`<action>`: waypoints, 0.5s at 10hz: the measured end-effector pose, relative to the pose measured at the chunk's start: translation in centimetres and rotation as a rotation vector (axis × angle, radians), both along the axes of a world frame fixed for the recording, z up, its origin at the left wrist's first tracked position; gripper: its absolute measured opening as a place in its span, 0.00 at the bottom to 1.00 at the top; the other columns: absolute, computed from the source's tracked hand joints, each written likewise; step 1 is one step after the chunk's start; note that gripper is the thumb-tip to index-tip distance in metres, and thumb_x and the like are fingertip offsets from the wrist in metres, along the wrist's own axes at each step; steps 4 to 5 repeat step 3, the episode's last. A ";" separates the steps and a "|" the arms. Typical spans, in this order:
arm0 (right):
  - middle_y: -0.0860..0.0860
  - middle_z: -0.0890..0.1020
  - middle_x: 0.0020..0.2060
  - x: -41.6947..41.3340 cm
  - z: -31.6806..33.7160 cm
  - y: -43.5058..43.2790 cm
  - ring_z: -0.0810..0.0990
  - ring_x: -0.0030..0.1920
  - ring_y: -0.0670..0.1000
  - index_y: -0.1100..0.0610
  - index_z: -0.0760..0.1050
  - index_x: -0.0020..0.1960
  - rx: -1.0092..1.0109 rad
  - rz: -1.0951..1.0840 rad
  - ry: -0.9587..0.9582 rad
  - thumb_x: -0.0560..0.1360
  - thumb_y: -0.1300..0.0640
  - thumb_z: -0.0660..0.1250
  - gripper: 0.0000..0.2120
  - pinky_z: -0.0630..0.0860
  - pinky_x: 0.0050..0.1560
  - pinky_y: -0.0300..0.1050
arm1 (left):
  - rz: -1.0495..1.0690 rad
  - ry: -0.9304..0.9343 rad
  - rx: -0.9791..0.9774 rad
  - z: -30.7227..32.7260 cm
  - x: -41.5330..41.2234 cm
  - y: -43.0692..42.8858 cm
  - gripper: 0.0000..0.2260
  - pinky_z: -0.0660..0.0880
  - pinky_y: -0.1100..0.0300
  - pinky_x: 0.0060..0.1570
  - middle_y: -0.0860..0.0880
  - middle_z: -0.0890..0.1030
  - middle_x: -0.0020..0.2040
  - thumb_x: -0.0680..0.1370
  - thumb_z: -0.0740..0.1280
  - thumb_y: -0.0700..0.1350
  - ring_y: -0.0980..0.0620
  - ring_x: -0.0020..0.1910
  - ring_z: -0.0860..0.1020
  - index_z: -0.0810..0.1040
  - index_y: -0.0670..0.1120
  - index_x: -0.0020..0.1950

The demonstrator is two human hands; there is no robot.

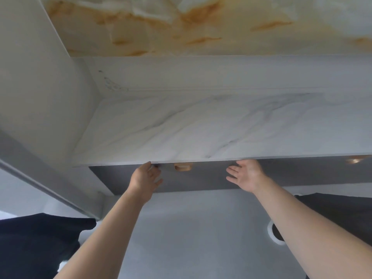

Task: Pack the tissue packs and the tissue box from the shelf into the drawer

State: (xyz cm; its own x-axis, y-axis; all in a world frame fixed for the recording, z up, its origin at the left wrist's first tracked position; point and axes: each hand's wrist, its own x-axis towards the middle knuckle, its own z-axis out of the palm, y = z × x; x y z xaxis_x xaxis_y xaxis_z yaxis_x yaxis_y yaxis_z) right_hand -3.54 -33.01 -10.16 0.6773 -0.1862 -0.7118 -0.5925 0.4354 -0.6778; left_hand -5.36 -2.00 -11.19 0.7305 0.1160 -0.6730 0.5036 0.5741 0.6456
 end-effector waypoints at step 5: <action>0.61 0.69 0.73 0.3 1.6 1.2 0.75 0.66 0.65 0.61 0.60 0.76 -0.077 0.131 0.140 0.81 0.59 0.53 0.24 0.71 0.61 0.63 | -0.152 0.056 0.181 1.2 0.2 -0.7 0.18 0.73 0.49 0.57 0.45 0.78 0.64 0.83 0.58 0.48 0.45 0.62 0.76 0.69 0.43 0.71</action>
